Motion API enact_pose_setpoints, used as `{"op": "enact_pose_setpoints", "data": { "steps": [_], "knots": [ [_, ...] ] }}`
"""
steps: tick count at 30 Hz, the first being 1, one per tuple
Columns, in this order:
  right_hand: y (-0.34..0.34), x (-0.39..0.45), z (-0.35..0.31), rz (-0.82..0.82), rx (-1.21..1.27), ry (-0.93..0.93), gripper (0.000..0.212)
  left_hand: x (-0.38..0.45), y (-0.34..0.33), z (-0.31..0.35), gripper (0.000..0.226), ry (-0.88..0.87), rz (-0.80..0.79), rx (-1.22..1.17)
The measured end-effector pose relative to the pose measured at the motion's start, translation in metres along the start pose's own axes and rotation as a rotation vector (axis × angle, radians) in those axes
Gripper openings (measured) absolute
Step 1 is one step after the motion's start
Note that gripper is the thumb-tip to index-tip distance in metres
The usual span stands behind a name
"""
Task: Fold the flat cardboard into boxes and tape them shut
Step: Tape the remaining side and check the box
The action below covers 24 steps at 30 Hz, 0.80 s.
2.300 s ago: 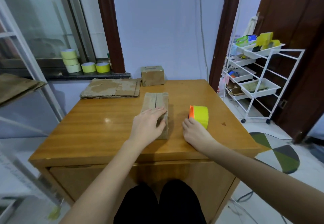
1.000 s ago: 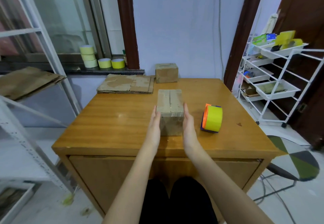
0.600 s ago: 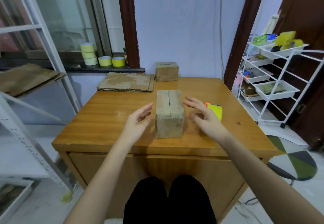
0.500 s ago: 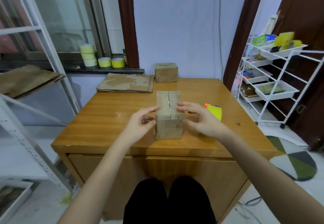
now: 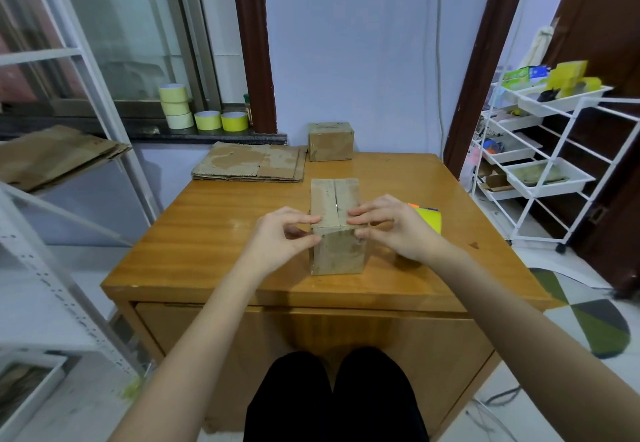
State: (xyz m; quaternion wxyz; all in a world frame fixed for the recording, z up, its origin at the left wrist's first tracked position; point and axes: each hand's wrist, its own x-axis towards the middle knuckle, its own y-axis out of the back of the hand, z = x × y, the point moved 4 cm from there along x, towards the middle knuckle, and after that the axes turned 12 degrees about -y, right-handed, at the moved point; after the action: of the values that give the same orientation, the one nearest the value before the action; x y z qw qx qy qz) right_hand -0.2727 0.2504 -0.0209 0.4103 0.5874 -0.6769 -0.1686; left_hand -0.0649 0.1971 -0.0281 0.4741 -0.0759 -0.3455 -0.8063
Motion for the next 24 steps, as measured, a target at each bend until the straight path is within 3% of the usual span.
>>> {"op": "enact_pose_setpoints", "data": {
  "steps": [4,9,13,18,21,24],
  "knots": [
    [-0.002,-0.003,0.002,0.029,0.024,0.016,0.027,0.001,0.002,-0.002,0.035,-0.001,-0.056,-0.007],
    [-0.009,-0.005,0.003,0.094,-0.157,0.148,0.032,-0.002,0.001,-0.005,0.038,-0.027,-0.041,-0.024],
    [-0.019,-0.013,0.008,0.088,-0.252,0.180,0.046,-0.008,-0.006,-0.007,0.047,-0.070,-0.006,0.011],
    [-0.023,-0.018,0.015,-0.033,-0.336,0.170,0.076,-0.014,-0.010,-0.011,0.059,-0.105,-0.063,0.082],
    [-0.013,-0.017,0.006,-0.023,-0.081,0.067,0.057,-0.013,-0.007,-0.003,0.043,-0.049,-0.073,0.126],
    [-0.005,-0.007,-0.002,0.004,0.104,-0.109,0.022,-0.007,-0.003,0.012,0.032,-0.017,-0.060,0.175]
  ]
}}
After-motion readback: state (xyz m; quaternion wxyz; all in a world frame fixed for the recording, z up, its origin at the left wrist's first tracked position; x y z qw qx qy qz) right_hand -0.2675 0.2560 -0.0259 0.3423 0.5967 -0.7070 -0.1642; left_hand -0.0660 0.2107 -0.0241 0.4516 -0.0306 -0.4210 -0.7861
